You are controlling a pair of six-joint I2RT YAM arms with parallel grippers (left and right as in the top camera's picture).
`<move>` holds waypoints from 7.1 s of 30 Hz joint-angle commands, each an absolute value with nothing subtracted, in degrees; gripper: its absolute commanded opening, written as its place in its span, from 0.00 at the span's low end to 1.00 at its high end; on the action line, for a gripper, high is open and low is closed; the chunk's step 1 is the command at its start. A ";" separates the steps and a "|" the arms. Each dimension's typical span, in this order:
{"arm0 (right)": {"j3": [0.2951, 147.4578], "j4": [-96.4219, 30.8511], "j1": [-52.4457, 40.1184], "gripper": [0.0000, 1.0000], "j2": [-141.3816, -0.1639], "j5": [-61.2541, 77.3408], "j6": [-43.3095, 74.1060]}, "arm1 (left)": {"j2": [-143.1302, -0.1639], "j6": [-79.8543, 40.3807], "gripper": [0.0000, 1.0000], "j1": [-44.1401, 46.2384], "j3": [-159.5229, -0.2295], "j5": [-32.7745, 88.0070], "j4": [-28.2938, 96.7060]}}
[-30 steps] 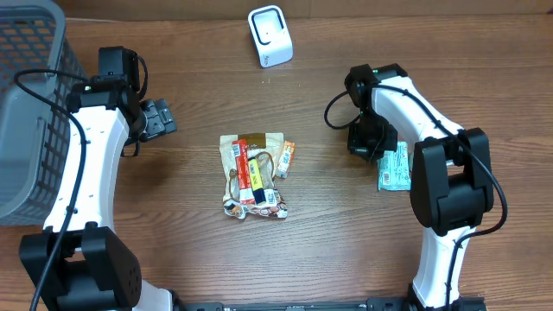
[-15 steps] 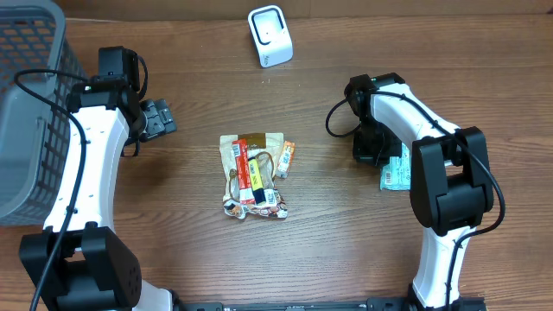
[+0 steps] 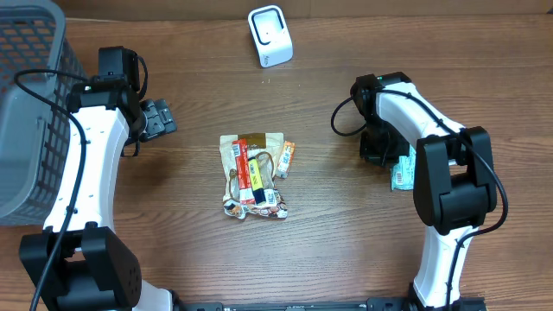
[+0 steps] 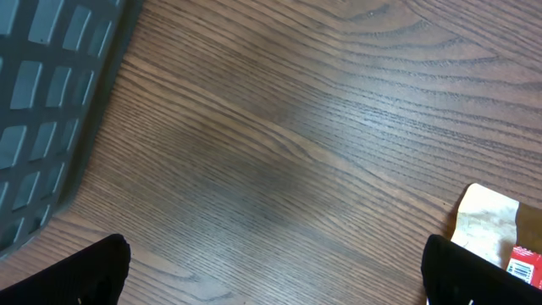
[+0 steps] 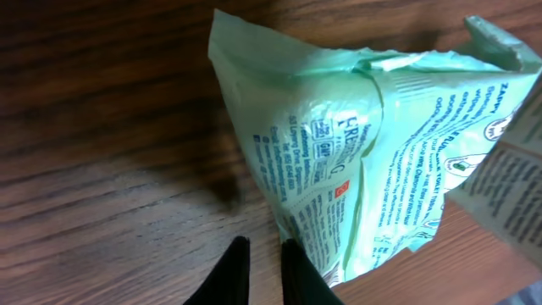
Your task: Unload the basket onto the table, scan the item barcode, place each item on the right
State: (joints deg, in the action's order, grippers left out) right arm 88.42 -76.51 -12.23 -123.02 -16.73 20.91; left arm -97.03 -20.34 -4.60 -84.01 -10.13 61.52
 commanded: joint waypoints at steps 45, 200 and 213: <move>91.66 -83.24 -5.69 0.10 -122.06 -9.34 20.49 | -96.25 -19.27 1.00 -4.47 -84.79 -10.50 61.45; 94.08 -70.11 -19.86 0.82 -111.15 3.11 34.94 | -96.25 -19.27 1.00 -4.47 -84.79 -10.50 61.45; 83.99 -62.50 -20.38 0.28 -111.18 3.70 34.94 | -96.25 -19.27 1.00 -4.47 -84.79 -10.50 61.45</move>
